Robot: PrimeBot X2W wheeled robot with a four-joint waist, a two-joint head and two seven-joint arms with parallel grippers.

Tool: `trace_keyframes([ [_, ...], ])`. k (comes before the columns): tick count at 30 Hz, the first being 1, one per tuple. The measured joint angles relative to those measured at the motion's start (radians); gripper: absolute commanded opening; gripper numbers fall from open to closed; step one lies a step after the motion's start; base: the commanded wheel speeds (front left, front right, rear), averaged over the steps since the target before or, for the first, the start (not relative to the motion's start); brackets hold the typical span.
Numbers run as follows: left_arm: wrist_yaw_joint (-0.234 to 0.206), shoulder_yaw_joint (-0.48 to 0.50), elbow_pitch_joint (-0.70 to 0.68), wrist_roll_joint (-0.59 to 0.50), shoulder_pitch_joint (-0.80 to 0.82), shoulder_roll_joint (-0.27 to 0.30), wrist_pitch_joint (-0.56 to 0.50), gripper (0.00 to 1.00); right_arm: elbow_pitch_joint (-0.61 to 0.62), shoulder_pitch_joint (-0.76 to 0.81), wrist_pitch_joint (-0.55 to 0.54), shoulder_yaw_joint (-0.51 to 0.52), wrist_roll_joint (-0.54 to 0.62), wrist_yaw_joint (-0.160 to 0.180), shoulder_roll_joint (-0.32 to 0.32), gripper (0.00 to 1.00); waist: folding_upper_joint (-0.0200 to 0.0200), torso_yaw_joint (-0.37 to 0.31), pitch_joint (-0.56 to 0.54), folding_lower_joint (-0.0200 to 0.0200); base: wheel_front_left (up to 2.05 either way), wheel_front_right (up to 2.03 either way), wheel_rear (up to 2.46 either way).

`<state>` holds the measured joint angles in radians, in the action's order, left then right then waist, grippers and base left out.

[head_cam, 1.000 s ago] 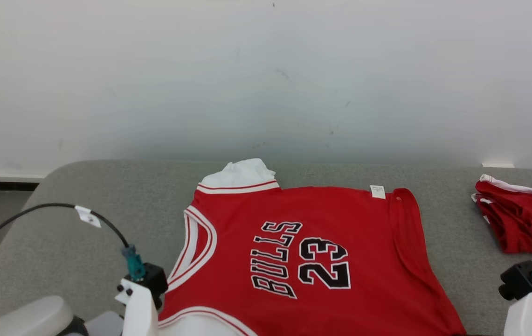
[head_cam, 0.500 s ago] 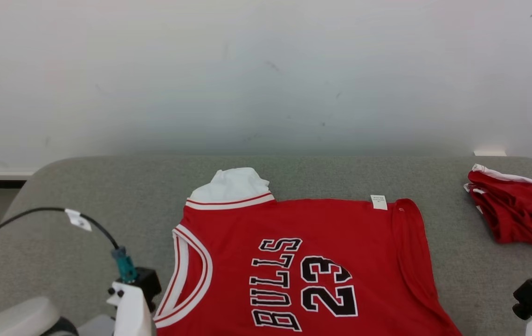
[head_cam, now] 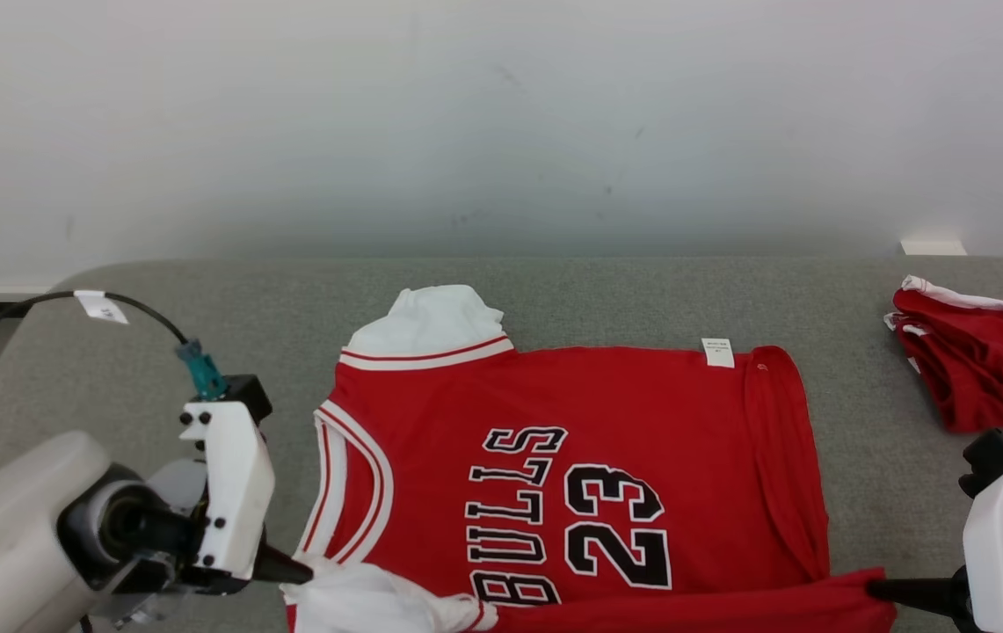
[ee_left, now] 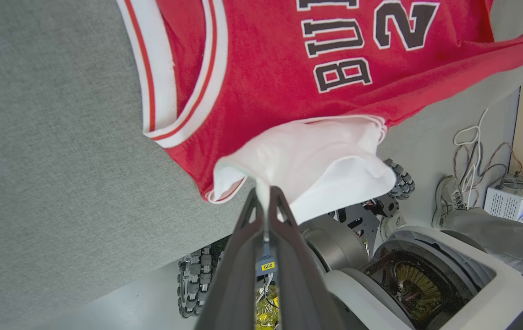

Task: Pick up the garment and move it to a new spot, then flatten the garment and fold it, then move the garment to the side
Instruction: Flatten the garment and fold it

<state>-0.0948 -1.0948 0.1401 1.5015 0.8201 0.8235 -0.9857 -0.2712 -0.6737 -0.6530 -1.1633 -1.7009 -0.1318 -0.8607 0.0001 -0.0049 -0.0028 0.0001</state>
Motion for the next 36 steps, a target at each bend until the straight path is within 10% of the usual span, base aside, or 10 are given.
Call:
trace_keyframes([
  [13, 0.050, 0.018, 0.235, -0.053, 0.088, -0.122, 0.064, 0.00, -0.245, -0.104, 0.013, -0.012, -0.012, 0.000, 0.170, 0.00, 0.0000, -0.010, 0.063, 0.0001, 0.00, 0.00, 0.00],
  [14, 0.054, 0.018, 0.252, -0.059, 0.091, -0.132, 0.074, 0.00, -0.260, -0.110, 0.018, -0.015, -0.004, 0.000, 0.183, 0.13, 0.0000, -0.011, 0.068, 0.0001, 0.00, 0.00, 0.00],
  [15, 0.060, 0.019, 0.267, -0.060, 0.092, -0.140, 0.083, 0.29, -0.274, -0.117, 0.020, -0.018, 0.002, 0.000, 0.195, 0.29, 0.0000, -0.013, 0.071, 0.0000, 0.00, 0.00, 0.00],
  [16, 0.063, 0.022, 0.283, -0.061, 0.093, -0.149, 0.091, 1.00, -0.287, -0.124, 0.021, -0.021, 0.007, 0.000, 0.205, 0.43, 0.0000, -0.013, 0.073, 0.0001, 0.00, 0.00, 0.00],
  [17, 0.070, 0.023, 0.298, -0.062, 0.094, -0.158, 0.100, 1.00, -0.299, -0.130, 0.032, -0.022, 0.014, 0.000, 0.214, 0.85, 0.0000, -0.014, 0.075, 0.0000, 0.00, 0.00, 0.00],
  [18, 0.076, 0.023, 0.311, -0.063, 0.094, -0.166, 0.109, 1.00, -0.310, -0.136, 0.038, -0.022, 0.016, 0.000, 0.222, 1.00, 0.0000, -0.015, 0.075, 0.0001, 0.00, 0.00, 0.00],
  [28, 0.187, 0.031, 0.379, -0.259, 0.091, -0.214, 0.497, 1.00, -0.292, -0.128, 0.303, -0.009, 0.152, 0.000, 0.218, 1.00, 0.0000, -0.011, 0.010, 0.0000, 0.00, 0.00, 0.00],
  [36, 0.121, 0.079, 0.372, -0.405, 0.005, -0.215, 0.927, 1.00, -0.265, -0.051, 0.838, 0.114, 0.295, 0.000, 0.200, 1.00, -0.0001, 0.019, -0.044, 0.0000, 0.00, 0.00, 0.00],
])
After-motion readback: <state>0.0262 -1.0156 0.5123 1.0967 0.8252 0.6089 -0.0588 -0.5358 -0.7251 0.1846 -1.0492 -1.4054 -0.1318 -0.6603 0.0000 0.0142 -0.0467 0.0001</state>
